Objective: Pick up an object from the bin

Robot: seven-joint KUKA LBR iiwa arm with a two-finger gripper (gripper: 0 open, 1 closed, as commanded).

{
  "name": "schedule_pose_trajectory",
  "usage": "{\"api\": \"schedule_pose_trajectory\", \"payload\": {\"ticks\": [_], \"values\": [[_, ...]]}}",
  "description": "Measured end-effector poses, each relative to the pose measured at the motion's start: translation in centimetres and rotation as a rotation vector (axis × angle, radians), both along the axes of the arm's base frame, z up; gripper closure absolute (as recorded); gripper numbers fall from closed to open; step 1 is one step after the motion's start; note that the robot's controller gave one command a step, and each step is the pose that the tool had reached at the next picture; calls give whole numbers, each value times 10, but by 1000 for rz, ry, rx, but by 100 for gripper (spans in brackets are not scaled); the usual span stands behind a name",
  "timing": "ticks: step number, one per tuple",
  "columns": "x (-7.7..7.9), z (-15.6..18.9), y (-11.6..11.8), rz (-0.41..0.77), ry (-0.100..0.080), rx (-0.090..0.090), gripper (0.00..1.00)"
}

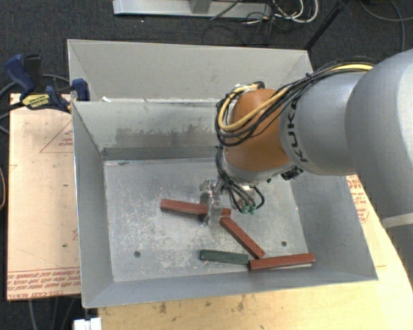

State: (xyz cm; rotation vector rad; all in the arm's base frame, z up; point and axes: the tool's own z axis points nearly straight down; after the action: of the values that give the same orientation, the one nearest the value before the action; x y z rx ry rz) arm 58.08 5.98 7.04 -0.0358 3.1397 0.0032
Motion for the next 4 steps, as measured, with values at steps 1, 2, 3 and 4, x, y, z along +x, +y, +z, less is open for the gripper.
{"api": "schedule_pose_trajectory", "payload": {"ticks": [1,2,3,4], "values": [[-17,35,-9,331,-1,-2,100],[-17,34,-9,331,0,-1,0],[-42,-2,-9,296,3,-1,0],[-40,0,-9,295,0,-1,100]]}}
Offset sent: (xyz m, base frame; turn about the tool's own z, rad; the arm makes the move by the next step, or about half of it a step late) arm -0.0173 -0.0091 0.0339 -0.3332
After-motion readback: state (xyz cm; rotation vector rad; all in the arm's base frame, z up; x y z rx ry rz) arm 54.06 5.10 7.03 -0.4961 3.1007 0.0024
